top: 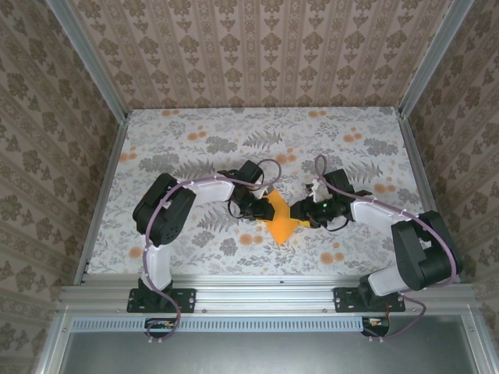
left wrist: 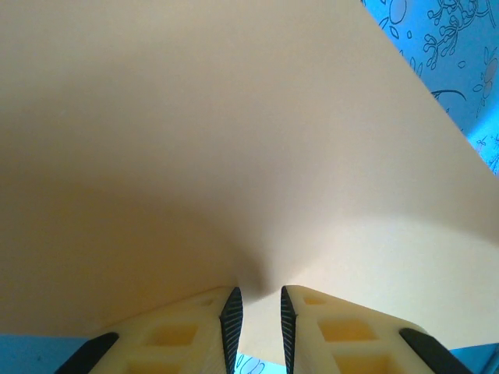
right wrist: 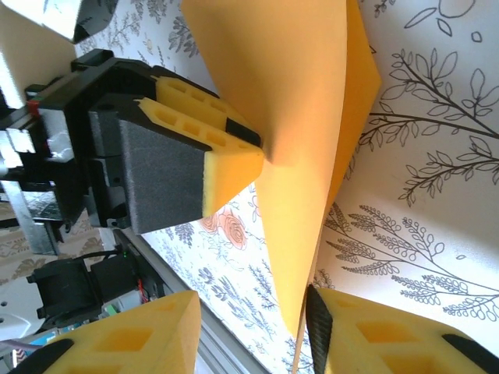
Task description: Fold a paper plane with a square sheet of paper (pick it up from the middle)
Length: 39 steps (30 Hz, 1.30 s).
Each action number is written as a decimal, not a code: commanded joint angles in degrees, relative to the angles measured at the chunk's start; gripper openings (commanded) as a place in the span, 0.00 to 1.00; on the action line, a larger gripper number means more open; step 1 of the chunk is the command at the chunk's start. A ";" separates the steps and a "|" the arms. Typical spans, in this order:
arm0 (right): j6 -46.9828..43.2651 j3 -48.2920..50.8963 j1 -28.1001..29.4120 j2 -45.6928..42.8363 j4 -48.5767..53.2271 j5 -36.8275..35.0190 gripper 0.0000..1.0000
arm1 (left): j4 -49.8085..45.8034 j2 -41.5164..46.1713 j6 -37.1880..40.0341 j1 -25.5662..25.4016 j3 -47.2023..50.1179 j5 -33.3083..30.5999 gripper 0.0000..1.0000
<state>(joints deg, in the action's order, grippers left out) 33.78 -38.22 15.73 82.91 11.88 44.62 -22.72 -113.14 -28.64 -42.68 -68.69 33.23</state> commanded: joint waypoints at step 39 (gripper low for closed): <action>-0.64 -10.89 11.38 8.80 6.98 -9.64 0.03 | -7.40 -1.91 2.38 -0.42 1.24 -3.92 0.25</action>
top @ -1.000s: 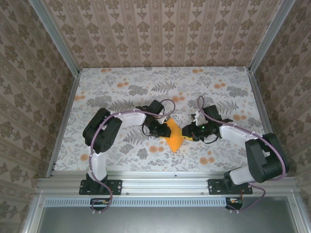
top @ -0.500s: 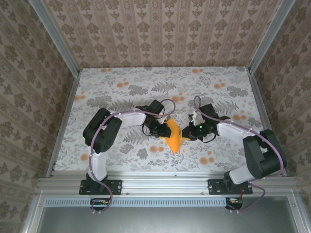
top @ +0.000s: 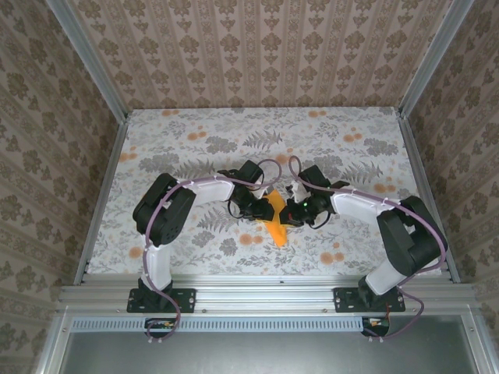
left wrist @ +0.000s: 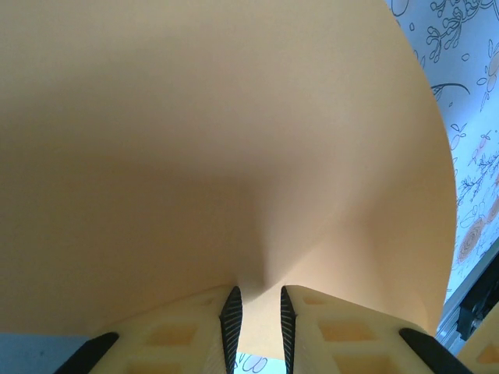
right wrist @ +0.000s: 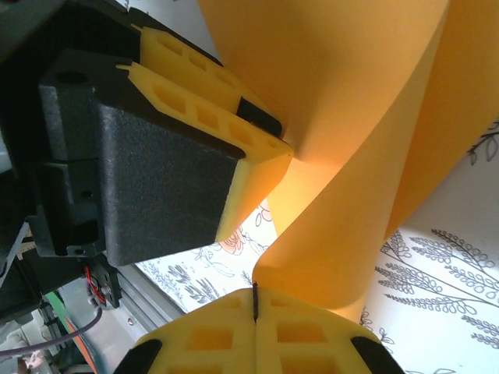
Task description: Fold a paper plane with a square sheet of paper (pick it up from the middle)
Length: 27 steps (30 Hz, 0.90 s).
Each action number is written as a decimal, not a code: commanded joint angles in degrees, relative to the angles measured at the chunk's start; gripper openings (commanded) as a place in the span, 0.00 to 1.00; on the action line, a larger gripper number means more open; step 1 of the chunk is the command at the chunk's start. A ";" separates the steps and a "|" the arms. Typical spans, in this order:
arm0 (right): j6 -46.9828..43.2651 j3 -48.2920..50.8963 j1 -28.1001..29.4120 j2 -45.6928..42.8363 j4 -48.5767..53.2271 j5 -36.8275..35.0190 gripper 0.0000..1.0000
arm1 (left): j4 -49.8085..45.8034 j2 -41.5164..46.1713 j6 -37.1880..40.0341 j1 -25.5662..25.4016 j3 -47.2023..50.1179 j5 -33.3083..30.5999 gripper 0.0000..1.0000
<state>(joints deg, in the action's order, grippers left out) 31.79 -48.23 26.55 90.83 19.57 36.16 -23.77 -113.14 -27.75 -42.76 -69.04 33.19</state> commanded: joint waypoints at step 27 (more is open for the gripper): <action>1.54 -5.41 2.02 3.25 1.63 -4.74 0.04 | -5.10 -3.58 1.46 -0.22 1.50 -2.60 0.25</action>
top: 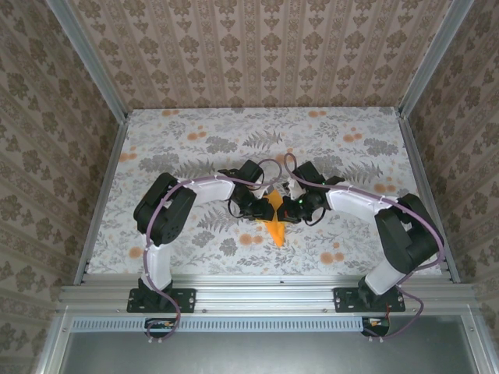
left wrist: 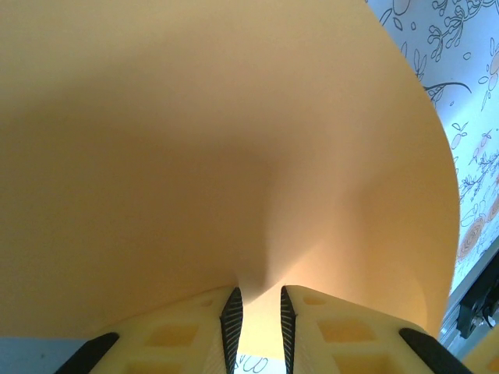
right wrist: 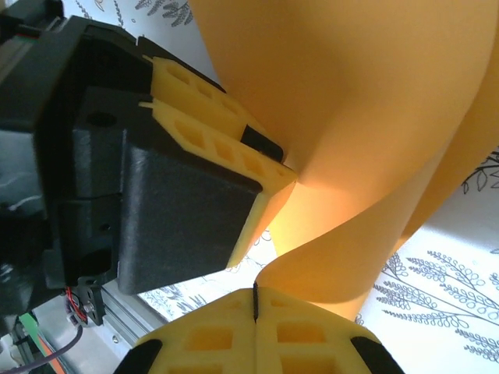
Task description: Fold a paper plane with a square sheet of paper (pick it up from the middle)
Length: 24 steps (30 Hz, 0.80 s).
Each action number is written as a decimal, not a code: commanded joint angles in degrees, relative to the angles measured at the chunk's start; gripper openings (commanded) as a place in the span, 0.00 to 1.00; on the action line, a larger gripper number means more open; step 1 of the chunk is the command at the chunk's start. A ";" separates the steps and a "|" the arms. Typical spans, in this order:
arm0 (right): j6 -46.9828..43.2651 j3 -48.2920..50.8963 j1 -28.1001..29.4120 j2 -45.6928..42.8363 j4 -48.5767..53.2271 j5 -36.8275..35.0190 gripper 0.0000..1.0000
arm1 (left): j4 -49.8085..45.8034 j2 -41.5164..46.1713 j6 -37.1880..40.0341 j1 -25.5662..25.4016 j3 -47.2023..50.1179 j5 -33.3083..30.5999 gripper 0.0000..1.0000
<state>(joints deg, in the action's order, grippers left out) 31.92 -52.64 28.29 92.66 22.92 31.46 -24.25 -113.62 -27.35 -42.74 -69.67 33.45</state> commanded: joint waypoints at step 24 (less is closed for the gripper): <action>10.13 1.98 0.03 8.30 -13.24 -2.44 0.05 | -1.04 -0.16 -1.25 1.89 5.93 -0.36 0.25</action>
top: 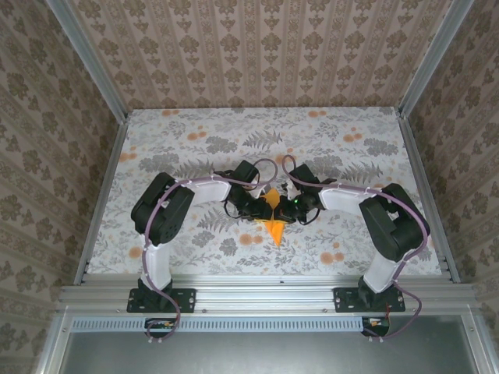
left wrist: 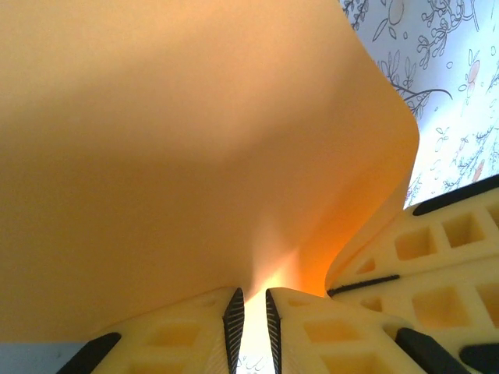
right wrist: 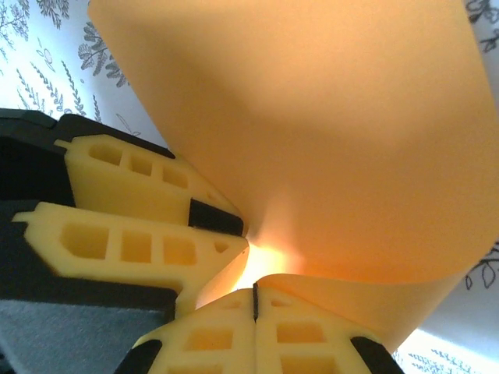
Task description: Fold a paper plane with a square sheet of paper (pick it up from the middle)
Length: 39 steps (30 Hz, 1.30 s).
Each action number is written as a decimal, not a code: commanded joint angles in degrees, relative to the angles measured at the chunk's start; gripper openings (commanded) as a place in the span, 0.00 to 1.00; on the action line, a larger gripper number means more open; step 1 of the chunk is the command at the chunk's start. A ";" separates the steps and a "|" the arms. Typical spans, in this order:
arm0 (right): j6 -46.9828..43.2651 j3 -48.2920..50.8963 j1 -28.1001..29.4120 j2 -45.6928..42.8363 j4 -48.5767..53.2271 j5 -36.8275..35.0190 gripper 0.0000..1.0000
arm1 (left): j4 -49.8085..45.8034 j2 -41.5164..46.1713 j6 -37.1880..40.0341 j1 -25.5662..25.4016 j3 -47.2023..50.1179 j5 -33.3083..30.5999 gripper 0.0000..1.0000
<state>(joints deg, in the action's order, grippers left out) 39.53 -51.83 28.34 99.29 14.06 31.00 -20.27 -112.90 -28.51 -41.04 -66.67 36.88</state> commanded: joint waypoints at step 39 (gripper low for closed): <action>1.00 0.95 -0.06 3.85 -6.20 -1.17 0.10 | -6.34 -4.07 0.41 4.12 -5.15 -0.42 0.25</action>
<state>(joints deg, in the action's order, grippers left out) 41.08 -50.92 28.23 102.61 8.54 30.52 -25.32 -115.46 -29.30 -37.04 -71.92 37.23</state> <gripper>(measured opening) 0.095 0.253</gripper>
